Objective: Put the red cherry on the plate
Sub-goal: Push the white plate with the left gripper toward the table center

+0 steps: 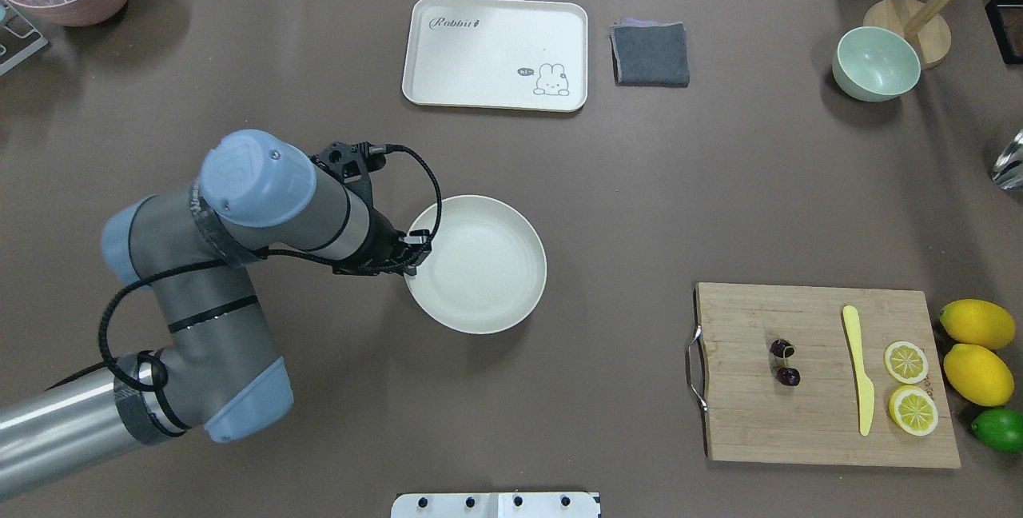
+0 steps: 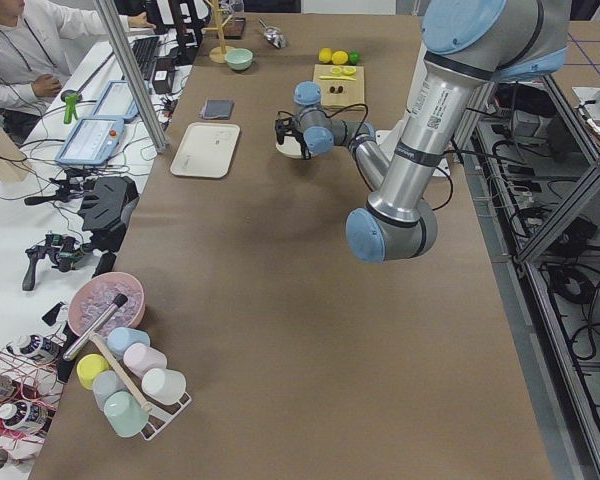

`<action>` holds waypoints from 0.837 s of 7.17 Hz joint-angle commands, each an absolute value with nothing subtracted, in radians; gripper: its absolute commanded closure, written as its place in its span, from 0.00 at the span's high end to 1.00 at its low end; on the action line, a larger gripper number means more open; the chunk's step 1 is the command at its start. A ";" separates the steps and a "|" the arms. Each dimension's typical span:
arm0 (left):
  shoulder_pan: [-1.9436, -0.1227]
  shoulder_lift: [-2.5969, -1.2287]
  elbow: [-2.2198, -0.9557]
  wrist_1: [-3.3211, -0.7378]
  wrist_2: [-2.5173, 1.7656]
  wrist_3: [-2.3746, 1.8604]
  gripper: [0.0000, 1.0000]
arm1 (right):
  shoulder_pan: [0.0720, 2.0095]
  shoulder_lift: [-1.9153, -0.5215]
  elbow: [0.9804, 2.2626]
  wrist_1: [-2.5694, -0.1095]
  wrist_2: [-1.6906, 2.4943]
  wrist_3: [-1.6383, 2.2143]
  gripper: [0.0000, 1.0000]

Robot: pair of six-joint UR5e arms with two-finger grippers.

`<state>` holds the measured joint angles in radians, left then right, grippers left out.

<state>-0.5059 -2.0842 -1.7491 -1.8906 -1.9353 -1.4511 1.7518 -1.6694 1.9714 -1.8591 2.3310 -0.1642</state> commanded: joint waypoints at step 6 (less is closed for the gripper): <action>-0.475 -2.154 -1.641 -1.956 -1.851 -1.479 0.98 | 1.749 -1.666 1.953 -1.859 2.414 -0.161 1.00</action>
<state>-0.4490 -2.1592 -1.6395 -1.9583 -1.8475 -1.4965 1.7510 -1.6674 1.9529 -1.8592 2.4017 -0.1622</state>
